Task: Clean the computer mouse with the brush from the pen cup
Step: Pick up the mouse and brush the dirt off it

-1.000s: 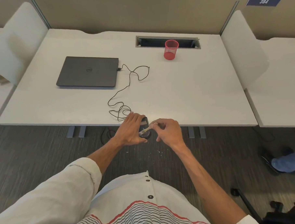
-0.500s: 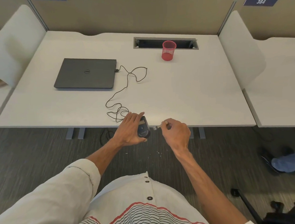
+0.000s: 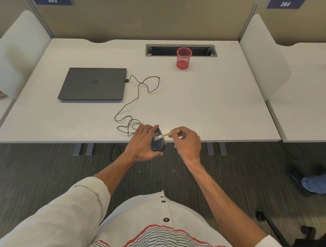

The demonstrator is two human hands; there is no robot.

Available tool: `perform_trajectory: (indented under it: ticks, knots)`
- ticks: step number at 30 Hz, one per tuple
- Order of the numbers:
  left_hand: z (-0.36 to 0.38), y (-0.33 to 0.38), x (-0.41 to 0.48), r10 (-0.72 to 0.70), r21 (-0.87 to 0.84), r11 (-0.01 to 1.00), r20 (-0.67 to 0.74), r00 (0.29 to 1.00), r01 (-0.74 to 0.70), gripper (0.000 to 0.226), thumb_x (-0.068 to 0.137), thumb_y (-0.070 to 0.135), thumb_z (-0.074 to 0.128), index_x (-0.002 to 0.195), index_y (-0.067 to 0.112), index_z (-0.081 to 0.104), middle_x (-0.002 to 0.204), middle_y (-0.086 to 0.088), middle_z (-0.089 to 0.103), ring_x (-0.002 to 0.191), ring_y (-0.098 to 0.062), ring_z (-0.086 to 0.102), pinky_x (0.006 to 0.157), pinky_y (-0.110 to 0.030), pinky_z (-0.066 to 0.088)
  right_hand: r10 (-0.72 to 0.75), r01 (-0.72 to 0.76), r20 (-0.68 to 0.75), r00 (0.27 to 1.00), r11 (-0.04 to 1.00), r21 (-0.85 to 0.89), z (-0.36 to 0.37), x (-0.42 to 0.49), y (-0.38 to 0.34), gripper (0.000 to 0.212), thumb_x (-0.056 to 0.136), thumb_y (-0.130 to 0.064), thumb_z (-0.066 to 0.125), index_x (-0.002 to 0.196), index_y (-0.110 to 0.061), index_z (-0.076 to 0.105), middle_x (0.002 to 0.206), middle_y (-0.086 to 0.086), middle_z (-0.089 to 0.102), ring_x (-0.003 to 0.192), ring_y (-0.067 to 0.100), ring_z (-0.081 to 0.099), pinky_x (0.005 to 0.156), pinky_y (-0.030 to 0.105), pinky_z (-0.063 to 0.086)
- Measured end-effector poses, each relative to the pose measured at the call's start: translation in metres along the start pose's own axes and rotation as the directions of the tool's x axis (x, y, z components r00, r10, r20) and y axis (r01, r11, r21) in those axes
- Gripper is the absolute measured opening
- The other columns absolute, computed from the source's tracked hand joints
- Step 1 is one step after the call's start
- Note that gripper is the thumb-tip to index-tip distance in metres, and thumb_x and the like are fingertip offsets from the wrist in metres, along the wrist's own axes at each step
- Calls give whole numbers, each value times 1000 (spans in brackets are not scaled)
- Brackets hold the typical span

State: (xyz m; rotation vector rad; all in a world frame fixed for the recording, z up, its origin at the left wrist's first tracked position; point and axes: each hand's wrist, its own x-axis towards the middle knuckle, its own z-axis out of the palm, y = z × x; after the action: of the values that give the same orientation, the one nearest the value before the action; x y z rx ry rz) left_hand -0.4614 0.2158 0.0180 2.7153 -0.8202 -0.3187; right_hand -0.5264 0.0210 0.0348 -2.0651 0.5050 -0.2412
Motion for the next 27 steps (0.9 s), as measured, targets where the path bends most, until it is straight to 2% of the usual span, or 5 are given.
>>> perform_trajectory:
  ticks: [6,12,17,22,27]
  knots:
    - [-3,8,-1,-58,-117,992,-82,995,48,112,79,57,89,161,5,35,160,-12,46,149,-30,44,133,-50,31,303,-299,58,951,860,414,-18,17,6,8,105,-25,74,99,-22,79,82,-2,84,60,16,72,55,25,59]
    - [-11,17,9,-120,-180,978,-94,988,102,125,79,58,90,170,12,19,167,-13,42,155,-30,40,135,-48,30,490,-590,341,803,568,573,-25,23,10,15,106,-25,71,114,-18,82,98,4,86,74,17,79,70,30,65]
    - [-15,22,18,-117,-165,982,-117,986,97,122,80,60,89,170,11,23,168,-12,41,155,-30,41,134,-48,31,371,-635,527,765,570,521,-36,26,12,24,109,-21,64,119,-9,82,106,9,72,85,20,72,84,37,56]
    - [-19,24,26,-132,-189,976,-134,982,105,120,80,58,90,169,13,25,168,-9,43,154,-27,44,130,-47,37,385,-714,613,690,504,486,-36,41,6,15,107,-4,42,114,-12,53,72,4,50,65,22,56,70,35,49]
    - [-24,18,39,-124,-195,977,-168,978,90,120,77,60,92,167,13,28,169,-6,43,156,-25,43,131,-48,37,419,-658,533,736,629,414,-18,68,0,12,102,-19,58,105,-9,62,67,-1,44,51,14,41,61,30,41]
